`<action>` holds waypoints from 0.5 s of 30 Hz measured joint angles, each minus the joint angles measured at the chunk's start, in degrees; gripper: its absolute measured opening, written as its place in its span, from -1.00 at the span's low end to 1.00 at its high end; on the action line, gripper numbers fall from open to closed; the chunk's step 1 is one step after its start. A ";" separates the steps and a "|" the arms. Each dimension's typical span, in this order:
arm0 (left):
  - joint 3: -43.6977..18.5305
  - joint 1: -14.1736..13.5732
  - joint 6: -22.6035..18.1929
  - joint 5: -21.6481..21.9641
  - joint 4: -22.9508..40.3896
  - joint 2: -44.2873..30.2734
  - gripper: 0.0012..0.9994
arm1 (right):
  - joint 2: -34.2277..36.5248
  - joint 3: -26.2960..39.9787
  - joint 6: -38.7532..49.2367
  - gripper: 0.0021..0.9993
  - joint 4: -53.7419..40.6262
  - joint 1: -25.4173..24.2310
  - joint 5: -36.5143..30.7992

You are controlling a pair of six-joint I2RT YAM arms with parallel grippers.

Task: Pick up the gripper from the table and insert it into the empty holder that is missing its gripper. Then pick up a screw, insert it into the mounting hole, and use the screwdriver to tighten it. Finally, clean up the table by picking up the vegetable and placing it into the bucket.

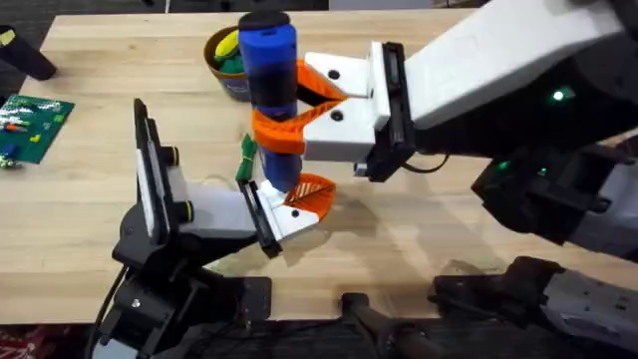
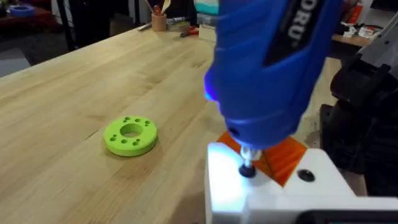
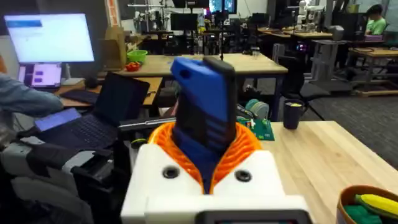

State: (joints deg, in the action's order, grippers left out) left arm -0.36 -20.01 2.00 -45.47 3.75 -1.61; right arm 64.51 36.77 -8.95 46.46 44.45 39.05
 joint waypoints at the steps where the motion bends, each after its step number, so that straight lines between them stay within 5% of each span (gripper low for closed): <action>1: 0.00 0.00 0.00 0.00 0.00 0.00 -0.99 | 0.00 0.00 0.00 -0.92 0.00 0.00 0.00; 7: 0.00 0.00 0.00 0.02 0.00 0.00 -0.99 | 0.00 0.00 0.00 -0.92 0.15 0.00 0.02; 15: 0.00 0.00 0.00 0.04 -0.01 0.01 -0.99 | 0.05 10.38 0.81 -0.92 -10.84 -1.36 1.73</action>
State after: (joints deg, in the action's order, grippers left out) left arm -0.36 -20.01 2.00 -45.43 3.74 -1.59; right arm 64.56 47.15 -8.14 35.62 43.09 40.78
